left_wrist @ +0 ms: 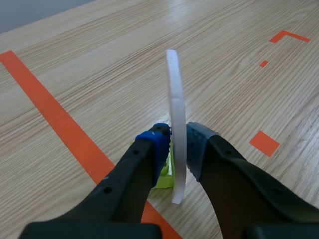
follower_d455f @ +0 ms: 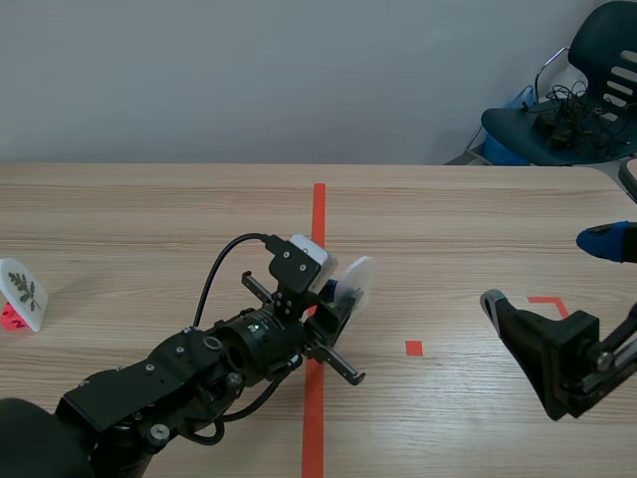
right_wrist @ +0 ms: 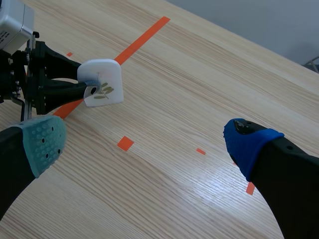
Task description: Do the leaf sorting experiment
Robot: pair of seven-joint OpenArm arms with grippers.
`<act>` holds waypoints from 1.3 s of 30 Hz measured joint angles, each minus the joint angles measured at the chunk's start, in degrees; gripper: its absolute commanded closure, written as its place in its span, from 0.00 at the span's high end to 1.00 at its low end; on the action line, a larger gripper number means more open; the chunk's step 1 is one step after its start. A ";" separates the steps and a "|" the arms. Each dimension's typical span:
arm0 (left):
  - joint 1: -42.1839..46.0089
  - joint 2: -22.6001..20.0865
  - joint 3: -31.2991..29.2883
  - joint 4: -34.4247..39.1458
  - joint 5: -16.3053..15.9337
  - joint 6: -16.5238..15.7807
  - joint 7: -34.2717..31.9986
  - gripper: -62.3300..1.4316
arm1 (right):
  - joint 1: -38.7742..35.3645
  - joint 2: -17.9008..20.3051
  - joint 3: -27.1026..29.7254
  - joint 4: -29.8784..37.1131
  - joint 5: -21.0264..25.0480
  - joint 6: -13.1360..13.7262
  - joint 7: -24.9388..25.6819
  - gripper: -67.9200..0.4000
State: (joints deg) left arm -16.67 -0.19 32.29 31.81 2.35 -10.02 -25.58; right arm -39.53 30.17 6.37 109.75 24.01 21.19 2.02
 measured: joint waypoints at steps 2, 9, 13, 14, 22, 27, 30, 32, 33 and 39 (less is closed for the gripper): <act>0.00 0.00 0.00 0.00 0.00 -0.02 -0.02 0.10 | 0.00 0.00 0.00 0.00 0.00 0.00 -1.03 1.00; 0.52 -0.35 -0.02 2.84 -0.04 -0.90 0.26 0.11 | 0.00 0.00 0.00 0.00 0.00 0.00 -0.98 1.00; 0.98 -1.46 0.00 10.08 -2.38 -3.67 1.40 0.11 | 0.00 0.00 0.00 0.00 0.00 0.00 -1.01 1.00; 0.98 -1.92 0.00 12.07 -3.32 -3.67 2.12 0.11 | 0.00 0.00 0.00 0.00 0.00 0.00 -0.98 1.00; 5.70 -8.04 -3.98 23.21 -7.67 -3.61 8.79 0.11 | 0.00 0.00 0.00 0.00 0.00 0.00 -1.01 1.00; 12.96 -12.37 -11.43 27.52 -12.24 -3.52 9.77 0.11 | 0.00 0.00 0.00 0.00 0.00 0.00 -0.98 1.00; 17.38 -14.21 -16.20 30.29 -14.12 -3.52 10.36 0.11 | 0.00 0.00 0.00 0.00 0.00 0.00 -0.98 1.00; 20.20 -15.15 -19.06 32.35 -14.93 -3.52 10.36 0.11 | 0.00 0.00 0.00 0.00 0.00 0.00 -0.98 1.00; 21.62 -15.52 -20.33 33.42 -15.04 -3.54 10.32 0.11 | 0.00 0.00 0.00 0.00 0.00 0.00 -0.98 1.00; 28.17 -15.34 -26.99 38.71 -15.04 -3.50 11.52 0.11 | 0.00 0.00 0.00 0.00 0.00 0.00 -0.98 1.00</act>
State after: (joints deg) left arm 11.51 -15.53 5.30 70.52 -12.69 -13.52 -14.06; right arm -39.53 30.17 6.37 109.75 24.01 21.19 1.04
